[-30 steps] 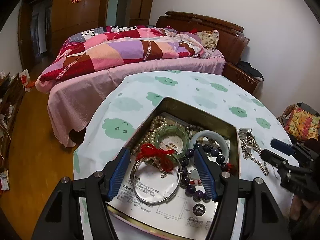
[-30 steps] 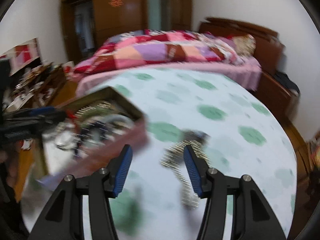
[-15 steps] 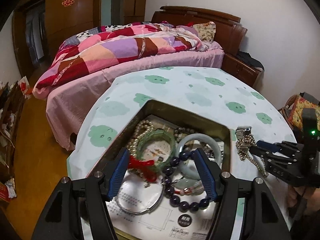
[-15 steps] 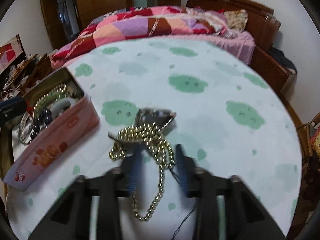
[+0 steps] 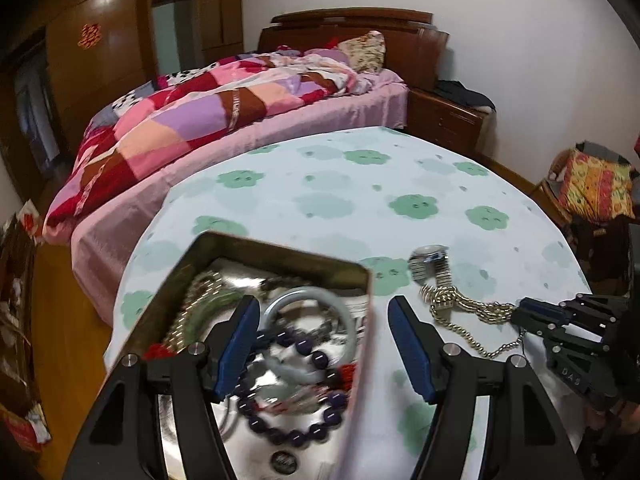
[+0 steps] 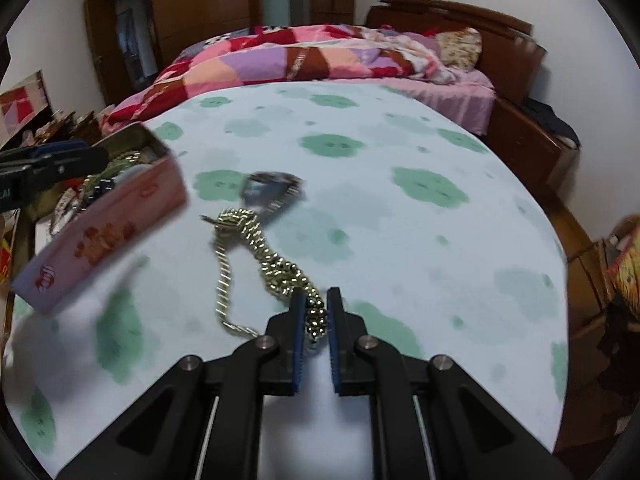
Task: Organize jewelry
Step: 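Grasp the gold bead chain with the right tool while the left tool moves to the silver wristwatch, then grasp the silver wristwatch by its band with the left tool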
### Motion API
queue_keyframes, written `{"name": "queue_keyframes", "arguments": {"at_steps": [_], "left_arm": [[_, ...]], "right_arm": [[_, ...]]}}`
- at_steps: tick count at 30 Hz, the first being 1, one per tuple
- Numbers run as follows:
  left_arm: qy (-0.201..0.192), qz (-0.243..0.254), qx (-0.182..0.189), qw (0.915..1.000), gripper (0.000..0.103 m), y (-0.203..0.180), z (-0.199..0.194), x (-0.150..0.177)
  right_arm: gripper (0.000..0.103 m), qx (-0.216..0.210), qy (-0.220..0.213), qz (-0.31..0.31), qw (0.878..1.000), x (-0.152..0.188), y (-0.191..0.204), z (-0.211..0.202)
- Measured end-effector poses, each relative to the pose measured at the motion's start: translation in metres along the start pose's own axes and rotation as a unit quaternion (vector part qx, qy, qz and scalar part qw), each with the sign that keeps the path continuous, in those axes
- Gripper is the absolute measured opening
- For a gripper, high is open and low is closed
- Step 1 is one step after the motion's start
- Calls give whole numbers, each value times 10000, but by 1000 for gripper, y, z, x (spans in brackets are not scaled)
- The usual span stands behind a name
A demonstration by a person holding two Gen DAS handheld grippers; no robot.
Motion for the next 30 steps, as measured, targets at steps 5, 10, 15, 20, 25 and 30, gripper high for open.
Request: {"name": "queue_keyframes", "arguments": {"at_steps": [5, 10, 15, 20, 25, 30], "left_arm": [[45, 233, 164, 9996, 67, -29, 13, -12], [78, 385, 407, 9984, 67, -60, 29, -24], [312, 590, 581, 9961, 67, -86, 58, -26], [520, 607, 493, 9956, 67, -92, 84, -29], [607, 517, 487, 9956, 67, -92, 97, -29], [580, 681, 319, 9955, 45, -87, 92, -27]], "right_arm": [[13, 237, -166, 527, 9982, -2, -38, -7], [13, 345, -352, 770, 9958, -7, -56, -15], [13, 296, -361, 882, 9950, -3, -60, -10], [13, 280, -377, 829, 9954, -2, -58, -10], [13, 275, -388, 804, 9956, -1, -58, -10], [13, 311, -431, 752, 9958, -2, -57, -12]]}}
Point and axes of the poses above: each gripper's, at about its wrist camera, not at the fingertips, and z roughly the way its jaws point, y to its left, x to its underside, the point moved 8 cm from there along z, roughly the way its jaws point, and after that the axes turned 5 degrees about z, right-handed, at the moved point
